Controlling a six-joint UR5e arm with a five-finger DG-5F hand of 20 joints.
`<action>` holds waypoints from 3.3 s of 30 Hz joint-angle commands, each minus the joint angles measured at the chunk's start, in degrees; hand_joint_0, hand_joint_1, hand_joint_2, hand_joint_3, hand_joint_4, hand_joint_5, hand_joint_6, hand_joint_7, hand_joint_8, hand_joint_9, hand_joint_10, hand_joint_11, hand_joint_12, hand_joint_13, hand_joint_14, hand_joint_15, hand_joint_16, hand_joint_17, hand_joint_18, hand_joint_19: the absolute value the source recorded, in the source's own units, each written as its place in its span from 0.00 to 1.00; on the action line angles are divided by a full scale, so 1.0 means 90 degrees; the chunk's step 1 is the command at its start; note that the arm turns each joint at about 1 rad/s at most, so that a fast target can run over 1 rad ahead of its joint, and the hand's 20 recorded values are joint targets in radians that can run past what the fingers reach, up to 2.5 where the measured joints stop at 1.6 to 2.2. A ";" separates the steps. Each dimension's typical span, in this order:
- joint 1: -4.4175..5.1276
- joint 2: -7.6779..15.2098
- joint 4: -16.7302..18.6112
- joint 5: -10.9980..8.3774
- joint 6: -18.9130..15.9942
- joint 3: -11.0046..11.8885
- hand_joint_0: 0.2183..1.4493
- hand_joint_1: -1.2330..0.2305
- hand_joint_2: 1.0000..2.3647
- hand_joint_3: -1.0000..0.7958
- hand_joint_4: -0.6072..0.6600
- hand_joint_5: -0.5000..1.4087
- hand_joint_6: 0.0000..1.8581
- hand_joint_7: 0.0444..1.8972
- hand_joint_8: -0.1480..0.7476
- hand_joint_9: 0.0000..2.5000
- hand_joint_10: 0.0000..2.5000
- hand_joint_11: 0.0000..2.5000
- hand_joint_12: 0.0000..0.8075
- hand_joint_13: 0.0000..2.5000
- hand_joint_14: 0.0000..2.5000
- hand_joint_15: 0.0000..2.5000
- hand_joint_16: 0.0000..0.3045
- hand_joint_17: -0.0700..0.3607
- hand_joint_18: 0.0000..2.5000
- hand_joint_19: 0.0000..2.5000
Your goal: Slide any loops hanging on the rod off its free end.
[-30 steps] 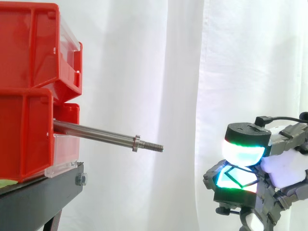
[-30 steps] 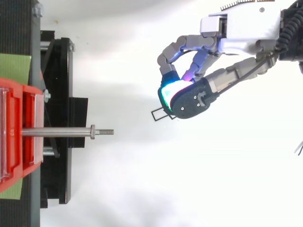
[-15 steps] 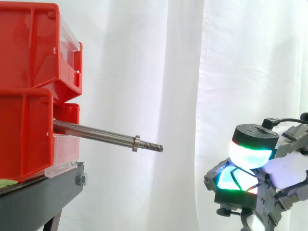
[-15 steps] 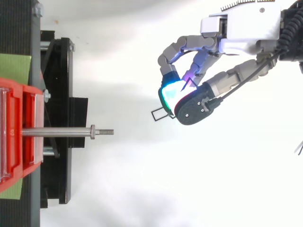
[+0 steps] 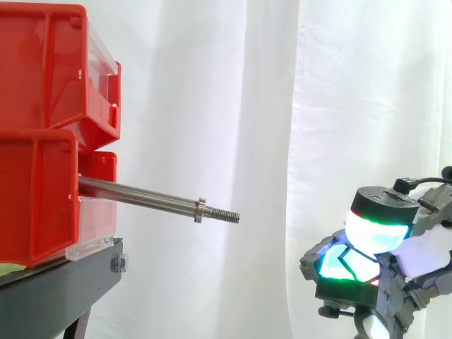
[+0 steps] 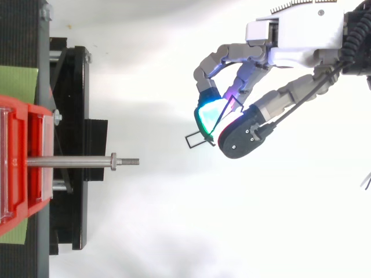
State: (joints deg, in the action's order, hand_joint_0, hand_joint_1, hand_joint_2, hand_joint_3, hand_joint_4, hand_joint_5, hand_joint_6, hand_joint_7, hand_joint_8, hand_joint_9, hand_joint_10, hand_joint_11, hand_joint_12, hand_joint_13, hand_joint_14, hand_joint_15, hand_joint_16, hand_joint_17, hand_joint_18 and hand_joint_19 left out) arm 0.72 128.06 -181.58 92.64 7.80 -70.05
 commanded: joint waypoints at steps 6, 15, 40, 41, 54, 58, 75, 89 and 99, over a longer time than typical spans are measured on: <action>-0.0002 0.0000 -0.0010 0.0000 0.0002 0.0000 0.28 0.37 0.00 0.28 0.61 0.17 0.45 0.66 0.50 0.38 0.00 0.13 0.33 0.34 0.00 0.05 0.14 0.39 0.31 0.13; -0.0002 0.0000 -0.0010 0.0000 0.0002 0.0000 0.27 0.48 0.00 0.28 0.62 0.19 0.43 0.66 0.51 0.40 0.00 0.13 0.33 0.35 0.00 0.05 0.14 0.39 0.31 0.13; -0.0002 0.0000 -0.0010 0.0010 -0.0007 0.0000 0.29 0.34 0.01 0.42 0.58 0.17 0.46 0.69 0.50 0.37 0.00 0.13 0.33 0.34 0.00 0.06 0.14 0.39 0.30 0.13; -0.0011 0.0000 -0.0019 0.0020 -0.0007 0.0000 0.29 0.34 0.01 0.42 0.58 0.17 0.46 0.69 0.50 0.37 0.00 0.13 0.33 0.34 0.00 0.06 0.14 0.39 0.30 0.13; -0.0011 0.0000 -0.0010 0.0049 -0.0007 0.0000 0.28 0.33 0.00 0.28 0.62 0.16 0.46 0.64 0.49 0.36 0.00 0.13 0.33 0.34 0.00 0.05 0.14 0.39 0.30 0.13; -0.0011 0.0000 -0.0010 0.0049 -0.0007 0.0000 0.24 0.36 0.00 0.28 0.63 0.16 0.46 0.64 0.50 0.37 0.00 0.13 0.34 0.34 0.00 0.05 0.15 0.40 0.31 0.12; -0.0011 0.0000 -0.0049 0.0049 -0.0007 0.0000 0.23 0.53 0.00 0.28 0.63 0.17 0.45 0.64 0.53 0.40 0.00 0.13 0.35 0.36 0.00 0.05 0.15 0.40 0.32 0.13; 0.0018 0.0000 -0.0049 0.0049 -0.0007 0.0000 0.29 0.38 0.01 0.41 0.59 0.17 0.45 0.69 0.51 0.39 0.00 0.13 0.33 0.35 0.00 0.06 0.14 0.39 0.31 0.13; 0.0008 0.0000 -0.0049 0.0049 -0.0007 0.0000 0.30 0.34 0.01 0.36 0.60 0.16 0.45 0.66 0.50 0.37 0.00 0.13 0.33 0.34 0.00 0.05 0.14 0.39 0.30 0.13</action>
State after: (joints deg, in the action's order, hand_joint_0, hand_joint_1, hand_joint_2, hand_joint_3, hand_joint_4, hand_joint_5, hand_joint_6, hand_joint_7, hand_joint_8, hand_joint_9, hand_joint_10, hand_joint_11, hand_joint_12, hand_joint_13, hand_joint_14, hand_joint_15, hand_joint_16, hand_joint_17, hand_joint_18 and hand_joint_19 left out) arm 0.81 128.05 -182.02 93.07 7.75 -70.01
